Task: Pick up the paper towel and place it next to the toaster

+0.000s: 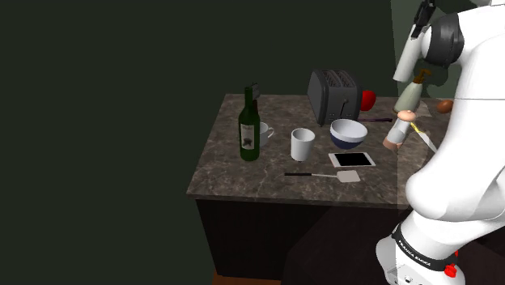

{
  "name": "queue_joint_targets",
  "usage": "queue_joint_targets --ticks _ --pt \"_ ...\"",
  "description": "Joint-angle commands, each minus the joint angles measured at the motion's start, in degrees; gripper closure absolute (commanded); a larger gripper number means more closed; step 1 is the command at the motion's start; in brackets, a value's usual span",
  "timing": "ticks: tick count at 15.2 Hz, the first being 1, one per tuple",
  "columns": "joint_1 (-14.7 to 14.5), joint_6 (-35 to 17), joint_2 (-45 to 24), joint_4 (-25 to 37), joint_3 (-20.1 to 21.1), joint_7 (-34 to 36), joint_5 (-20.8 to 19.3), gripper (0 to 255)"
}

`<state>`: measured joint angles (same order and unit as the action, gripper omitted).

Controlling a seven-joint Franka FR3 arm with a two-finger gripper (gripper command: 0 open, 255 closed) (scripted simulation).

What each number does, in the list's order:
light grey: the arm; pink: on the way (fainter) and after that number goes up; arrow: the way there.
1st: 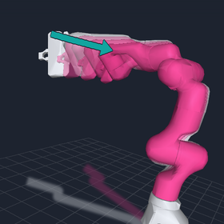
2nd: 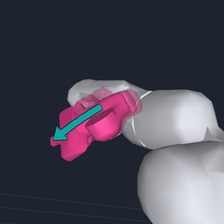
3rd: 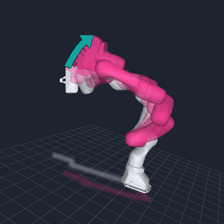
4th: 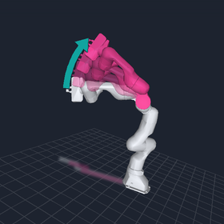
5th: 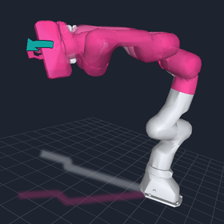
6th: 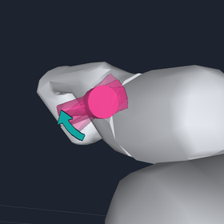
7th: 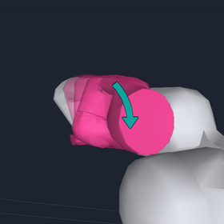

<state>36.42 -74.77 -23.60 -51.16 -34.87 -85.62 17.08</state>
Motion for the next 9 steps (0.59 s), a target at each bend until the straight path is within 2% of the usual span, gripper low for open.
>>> queue_joint_targets --ticks 1,9 --pt "-1.51 -2.70 1.77 -4.38 -0.26 -0.24 -1.13 255" --pt "-5.77 -11.98 6.90 -18.32 -0.49 0.02 -4.46 255"
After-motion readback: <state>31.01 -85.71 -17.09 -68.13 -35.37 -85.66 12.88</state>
